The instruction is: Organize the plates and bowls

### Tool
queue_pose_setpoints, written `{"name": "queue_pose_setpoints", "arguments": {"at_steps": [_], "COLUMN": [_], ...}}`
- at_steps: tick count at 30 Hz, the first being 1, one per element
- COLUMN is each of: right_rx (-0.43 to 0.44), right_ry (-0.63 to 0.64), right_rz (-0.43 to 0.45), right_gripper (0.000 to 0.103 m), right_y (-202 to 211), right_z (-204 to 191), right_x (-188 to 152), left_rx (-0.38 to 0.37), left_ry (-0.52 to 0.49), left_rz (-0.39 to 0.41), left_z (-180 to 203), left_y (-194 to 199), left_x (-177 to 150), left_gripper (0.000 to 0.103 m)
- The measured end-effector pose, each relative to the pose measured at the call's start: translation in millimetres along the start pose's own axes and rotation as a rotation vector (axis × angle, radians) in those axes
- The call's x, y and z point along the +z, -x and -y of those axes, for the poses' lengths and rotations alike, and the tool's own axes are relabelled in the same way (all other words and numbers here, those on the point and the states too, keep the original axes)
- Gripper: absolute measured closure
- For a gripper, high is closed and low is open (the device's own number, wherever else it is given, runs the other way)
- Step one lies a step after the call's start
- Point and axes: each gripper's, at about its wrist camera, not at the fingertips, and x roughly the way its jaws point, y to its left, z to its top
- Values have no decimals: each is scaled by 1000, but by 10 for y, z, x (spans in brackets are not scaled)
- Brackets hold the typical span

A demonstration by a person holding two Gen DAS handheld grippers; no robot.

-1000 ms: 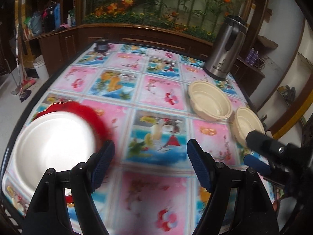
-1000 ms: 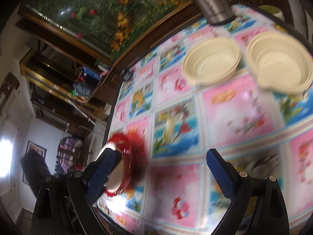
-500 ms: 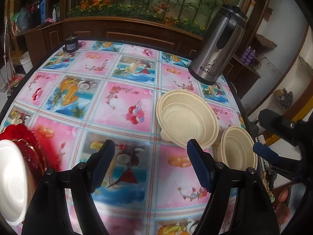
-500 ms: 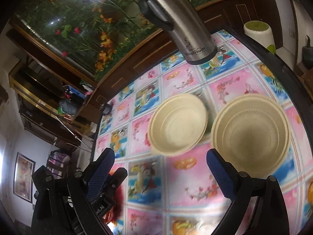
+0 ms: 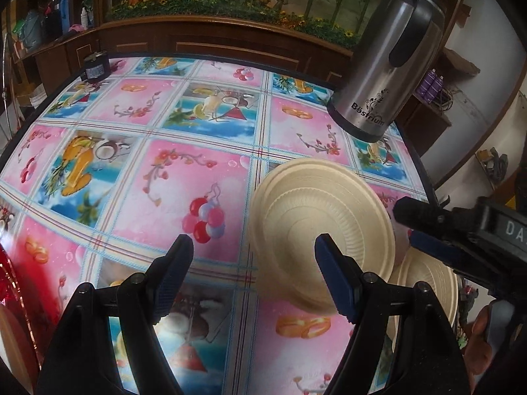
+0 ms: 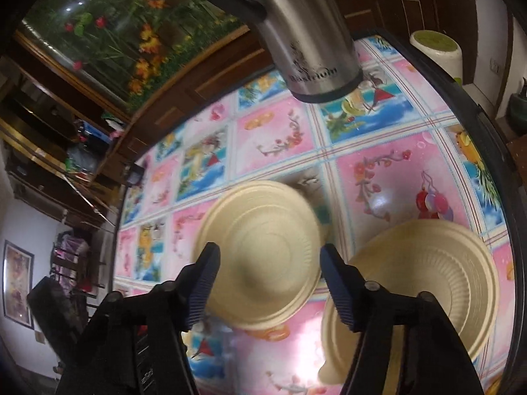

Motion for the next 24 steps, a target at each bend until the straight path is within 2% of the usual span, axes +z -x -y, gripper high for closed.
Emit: {"name": "queue_pose_setpoints", "arguments": {"at_steps": [4,8,10,12,14,15,17,24], "right_rx": [-63,-92,-105,-126,-146,-152,-131,-115], "right_ry": [17,18,19,16,11,11,7,29], "right_rz": [-38,-69,-84,-92,-96,-97,-101,-96], "right_gripper": [43,53,60,71,87,90,94,94], "right_y": [-200,-344,-403,-449,-469,-473,-463,-357], "right_z": [32,58,64,86,116,123,124,-9], "right_x": [57,63,45,39,15,11,-15,-170], "left_rx": [7,17,38,51,68,60,76,94], "left_ry": [-4,-10,-20,-29,-37,-42,-62,-77], "left_rz": [-14,-31,-26,-45,-61,-56,-52,-44], "left_z": [37,61,63,58,39,35,52,-61], "left_y": [-130,-231,-251,-296,-342,-344,-326,-100], "left_x": [-2,-29,-34,-35,-43,-48,-60,-150], "left_gripper": [27,27,41,70,81,87,88,88]}}
